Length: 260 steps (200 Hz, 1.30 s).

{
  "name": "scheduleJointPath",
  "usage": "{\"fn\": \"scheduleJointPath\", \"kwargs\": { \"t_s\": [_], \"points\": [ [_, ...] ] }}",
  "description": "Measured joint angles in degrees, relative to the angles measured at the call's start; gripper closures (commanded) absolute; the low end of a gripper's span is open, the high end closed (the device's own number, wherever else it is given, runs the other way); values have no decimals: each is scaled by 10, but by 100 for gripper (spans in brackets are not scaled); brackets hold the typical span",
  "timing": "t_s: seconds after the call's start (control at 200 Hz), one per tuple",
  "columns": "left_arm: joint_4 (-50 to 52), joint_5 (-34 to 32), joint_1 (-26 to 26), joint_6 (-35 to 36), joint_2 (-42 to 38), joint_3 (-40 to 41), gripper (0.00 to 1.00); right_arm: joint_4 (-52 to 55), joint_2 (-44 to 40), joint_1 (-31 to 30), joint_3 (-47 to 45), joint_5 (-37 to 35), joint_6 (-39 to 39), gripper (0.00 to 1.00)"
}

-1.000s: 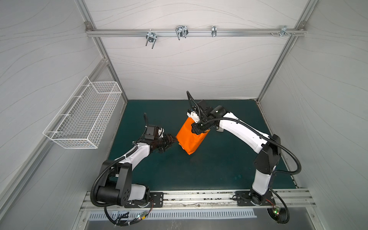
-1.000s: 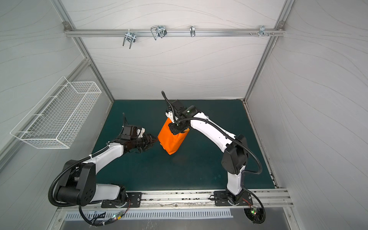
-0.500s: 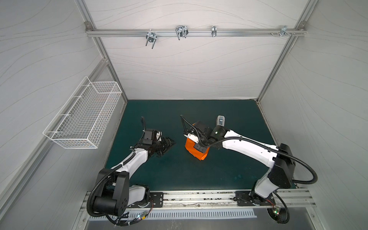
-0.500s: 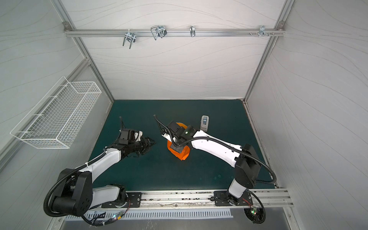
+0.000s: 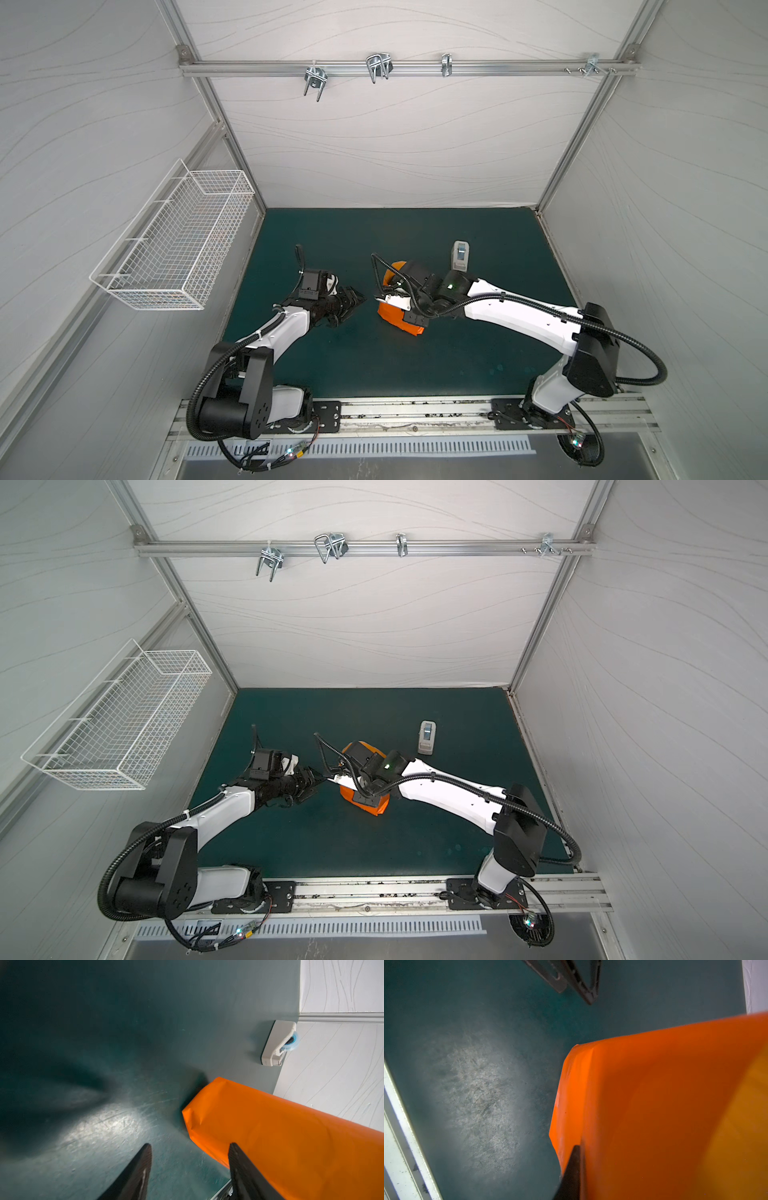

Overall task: Wrap a gift box in wrapping paper
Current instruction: Stand up the gift box at the center of the table, then rotate the gift box at the center of the table.

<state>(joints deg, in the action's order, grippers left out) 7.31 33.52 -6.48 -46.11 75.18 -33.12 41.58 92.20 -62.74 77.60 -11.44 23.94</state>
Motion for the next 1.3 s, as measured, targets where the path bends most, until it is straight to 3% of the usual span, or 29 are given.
{"fn": "scheduleJointPath", "kwargs": {
  "t_s": [0.105, 0.17, 0.28, 0.415, 0.565, 0.74, 0.83, 0.915, 1.055, 1.3],
  "points": [
    [1, 6, 11, 0, 3, -6, 39, -4, 1, -10, 2, 1, -2, 47],
    [2, 10, 22, 1, 7, -16, 39, -4, 1, -13, 7, 2, -6, 37],
    [11, 16, 39, 5, 16, -42, 39, -7, 1, -13, 28, 1, -20, 26],
    [30, 23, 48, 19, 49, -104, 40, -28, -16, -12, 44, -9, -45, 22],
    [33, 37, 49, 33, 102, -179, 49, -74, -123, 34, 2, -12, -133, 31],
    [33, 47, 21, 53, 156, -222, 66, -137, -311, 266, -146, 60, -308, 50],
    [28, 47, -10, 56, 182, -221, 74, -151, -352, 311, -249, 112, -368, 56],
    [10, 46, -32, 53, 203, -200, 77, -182, -328, 315, -340, 166, -424, 59],
    [-8, 42, -43, 42, 228, -155, 80, -257, -221, 312, -452, 236, -498, 60],
    [-35, 30, -70, 32, 231, -115, 80, -393, -74, 285, -433, 306, -552, 61]
  ]
}}
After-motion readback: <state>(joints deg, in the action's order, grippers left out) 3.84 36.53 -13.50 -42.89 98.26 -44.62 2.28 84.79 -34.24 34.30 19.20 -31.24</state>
